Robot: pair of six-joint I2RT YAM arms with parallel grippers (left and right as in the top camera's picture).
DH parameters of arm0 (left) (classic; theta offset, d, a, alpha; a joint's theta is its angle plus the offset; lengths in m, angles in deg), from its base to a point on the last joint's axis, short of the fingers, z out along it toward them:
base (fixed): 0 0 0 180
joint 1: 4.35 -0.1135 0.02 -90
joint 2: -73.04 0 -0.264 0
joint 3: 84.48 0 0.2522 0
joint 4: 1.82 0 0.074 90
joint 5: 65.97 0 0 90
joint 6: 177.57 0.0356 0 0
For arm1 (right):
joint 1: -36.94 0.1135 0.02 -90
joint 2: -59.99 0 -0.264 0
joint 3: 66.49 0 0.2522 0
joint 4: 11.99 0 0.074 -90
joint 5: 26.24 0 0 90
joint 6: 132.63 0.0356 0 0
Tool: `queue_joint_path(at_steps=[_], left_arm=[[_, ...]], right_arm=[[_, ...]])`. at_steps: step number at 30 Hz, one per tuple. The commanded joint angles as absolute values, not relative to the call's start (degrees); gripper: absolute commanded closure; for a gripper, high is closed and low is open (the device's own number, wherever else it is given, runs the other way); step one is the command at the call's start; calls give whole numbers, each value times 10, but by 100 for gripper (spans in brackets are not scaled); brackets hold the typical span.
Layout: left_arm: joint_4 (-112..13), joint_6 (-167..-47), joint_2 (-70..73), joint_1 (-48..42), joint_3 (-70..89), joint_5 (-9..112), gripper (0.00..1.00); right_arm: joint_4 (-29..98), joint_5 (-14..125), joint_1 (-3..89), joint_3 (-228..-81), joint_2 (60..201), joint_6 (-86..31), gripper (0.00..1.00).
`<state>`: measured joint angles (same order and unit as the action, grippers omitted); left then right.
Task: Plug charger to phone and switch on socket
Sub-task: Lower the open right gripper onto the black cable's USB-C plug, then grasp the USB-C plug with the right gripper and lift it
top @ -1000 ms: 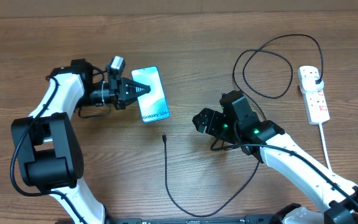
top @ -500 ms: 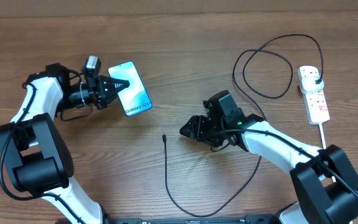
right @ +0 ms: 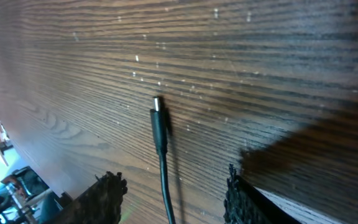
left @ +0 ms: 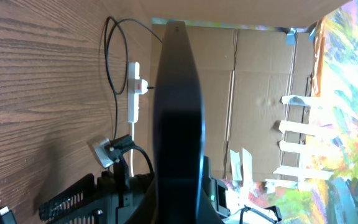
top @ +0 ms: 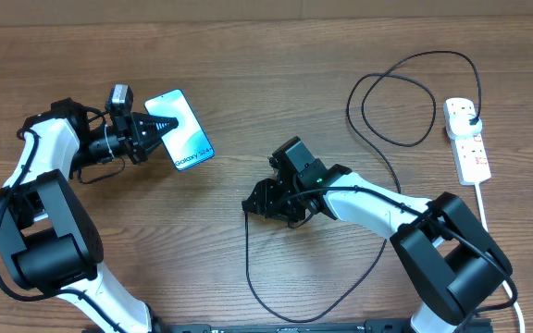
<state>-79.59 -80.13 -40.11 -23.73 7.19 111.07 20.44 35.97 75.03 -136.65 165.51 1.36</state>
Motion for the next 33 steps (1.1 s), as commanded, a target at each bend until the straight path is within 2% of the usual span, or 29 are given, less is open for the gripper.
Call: queue_joint_path(at_steps=[1, 4, 9, 19, 27, 29, 31, 33], left_arm=[[-794, -805, -394, -239, 71, 1145, 96], [-794, -805, -394, -239, 71, 1145, 96], [-794, -805, -394, -239, 71, 1138, 96], [-794, -805, -394, -238, 71, 1134, 96], [-794, -805, -394, -238, 71, 1134, 96], [-794, -805, -394, -238, 71, 1134, 96], [-794, -805, -394, -238, 71, 1134, 96], [-794, -805, -394, -238, 71, 1134, 96]], right_arm=[[201, 352, 753, -1380, 1667, 35, 47], [195, 351, 759, -1380, 1674, 41, 49], [174, 356, 775, -1380, 1680, 56, 57], [138, 352, 797, -1380, 1720, 99, 61], [138, 410, 812, -1380, 1725, 127, 64], [138, 417, 812, -1380, 1727, 132, 69], [132, 417, 812, -1380, 1729, 132, 82], [127, 416, 812, -1380, 1729, 131, 87]])
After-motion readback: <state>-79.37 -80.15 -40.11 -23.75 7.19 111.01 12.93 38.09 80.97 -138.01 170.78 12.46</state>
